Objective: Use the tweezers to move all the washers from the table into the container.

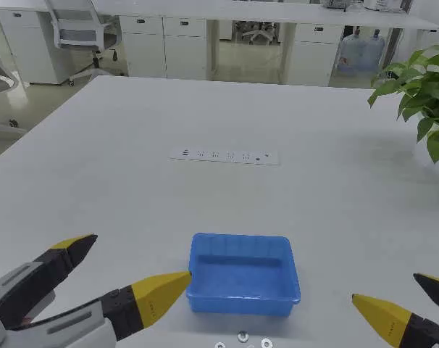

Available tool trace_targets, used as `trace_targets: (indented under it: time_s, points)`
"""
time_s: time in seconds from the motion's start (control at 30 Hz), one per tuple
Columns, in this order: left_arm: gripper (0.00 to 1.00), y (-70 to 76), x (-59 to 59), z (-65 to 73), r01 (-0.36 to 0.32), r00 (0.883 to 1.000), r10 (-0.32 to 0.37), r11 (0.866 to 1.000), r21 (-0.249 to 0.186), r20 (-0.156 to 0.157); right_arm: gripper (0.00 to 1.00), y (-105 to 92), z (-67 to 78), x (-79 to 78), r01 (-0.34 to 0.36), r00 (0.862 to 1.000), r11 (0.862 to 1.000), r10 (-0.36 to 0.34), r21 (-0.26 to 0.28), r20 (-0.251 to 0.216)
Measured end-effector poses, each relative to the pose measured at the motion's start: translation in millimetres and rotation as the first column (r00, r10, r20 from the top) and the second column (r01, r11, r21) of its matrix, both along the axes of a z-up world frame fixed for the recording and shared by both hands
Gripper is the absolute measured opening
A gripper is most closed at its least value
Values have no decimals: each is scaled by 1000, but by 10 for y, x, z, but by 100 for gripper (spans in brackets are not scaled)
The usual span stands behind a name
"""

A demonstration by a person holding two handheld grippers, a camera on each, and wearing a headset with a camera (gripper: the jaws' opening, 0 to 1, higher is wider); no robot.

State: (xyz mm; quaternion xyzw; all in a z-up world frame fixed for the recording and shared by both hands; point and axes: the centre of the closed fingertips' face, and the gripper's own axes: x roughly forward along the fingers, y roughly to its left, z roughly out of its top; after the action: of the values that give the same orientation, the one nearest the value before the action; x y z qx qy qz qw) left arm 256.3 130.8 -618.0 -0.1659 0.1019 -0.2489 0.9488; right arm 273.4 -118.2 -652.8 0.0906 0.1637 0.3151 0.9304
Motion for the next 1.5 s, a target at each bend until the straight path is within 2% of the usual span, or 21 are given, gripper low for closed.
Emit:
trace_targets:
  time_s: [0.6,1.2,1.37,1.5]
  points:
    - [99,-25,7,12,5,1000,-5,1000,1,-3,66,-25,-51,1,4,1000,1000,-4,-3,-19]
    - [99,2,-4,-10,-2,1000,3,1000,6,-7,65,-26,-58,3,-6,1000,1000,5,-13,-12]
    - [99,-1,-3,3,-6,1000,6,1000,2,-3,65,-29,-77,0,-4,1000,999,3,-48,-8]
    - [99,-3,-1,17,-5,1000,5,1000,-2,-1,64,-24,-43,7,2,1000,999,-2,-46,3]
